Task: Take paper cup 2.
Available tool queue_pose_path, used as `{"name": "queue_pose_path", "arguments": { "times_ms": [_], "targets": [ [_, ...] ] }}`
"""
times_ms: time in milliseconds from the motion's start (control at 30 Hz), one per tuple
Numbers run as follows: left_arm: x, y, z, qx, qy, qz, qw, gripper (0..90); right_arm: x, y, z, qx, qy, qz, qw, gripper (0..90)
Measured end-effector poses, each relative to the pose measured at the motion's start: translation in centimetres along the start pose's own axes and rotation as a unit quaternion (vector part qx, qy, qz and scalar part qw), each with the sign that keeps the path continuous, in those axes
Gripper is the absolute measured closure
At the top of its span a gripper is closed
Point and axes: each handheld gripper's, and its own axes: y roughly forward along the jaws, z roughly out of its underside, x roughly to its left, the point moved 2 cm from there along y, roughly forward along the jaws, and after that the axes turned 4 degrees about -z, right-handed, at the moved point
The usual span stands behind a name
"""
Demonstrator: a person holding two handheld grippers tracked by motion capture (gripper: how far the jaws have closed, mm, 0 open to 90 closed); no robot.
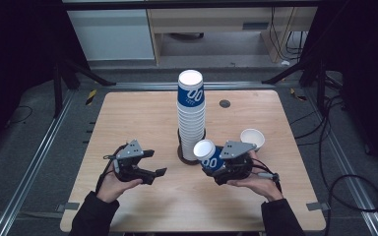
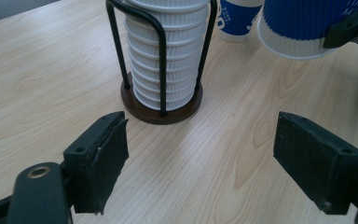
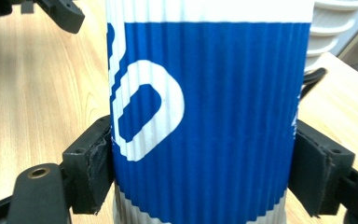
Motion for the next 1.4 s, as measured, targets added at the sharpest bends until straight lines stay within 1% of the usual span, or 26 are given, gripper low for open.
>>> {"name": "queue_pose_path", "arguments": {
  "times_ms": [133, 533, 700, 833, 967, 1167, 1400],
  "targets": [
    [-0.4, 0.1, -0.2, 0.0, 0.007, 0.009, 0.9999, 17.1, 0.3, 0.6, 0.0, 0.008, -0.006, -0.006, 0.9999, 20.0],
    [-1.6, 0.5, -0.7, 0.001, 0.018, 0.026, 0.9995, 15.9, 1.3, 2.2, -0.4, 0.028, -0.037, -0.018, 0.9988, 20.0],
    [-2.0, 0.7, -0.9, 0.002, 0.022, 0.034, 0.9992, 15.3, 1.8, 3.1, -0.5, 0.04, -0.052, -0.024, 0.9976, 20.0],
    [-2.2, 0.9, -0.9, 0.005, 0.024, 0.04, 0.9989, 14.5, 2.0, 3.7, -0.5, 0.049, -0.06, -0.027, 0.9966, 20.0],
    [-2.6, 1.1, -1.0, 0.009, 0.026, 0.047, 0.9985, 13.8, 2.3, 4.0, -0.5, 0.056, -0.067, -0.028, 0.9958, 20.0],
    [-3.2, 1.6, -1.1, 0.012, 0.028, 0.064, 0.9975, 13.1, 2.8, 4.6, -0.4, 0.066, -0.079, -0.037, 0.994, 20.0],
    [-3.7, 2.0, -1.4, 0.014, 0.031, 0.074, 0.9967, 13.0, 3.4, 5.2, -0.4, 0.071, -0.089, -0.05, 0.9923, 20.1]
  ]
}}
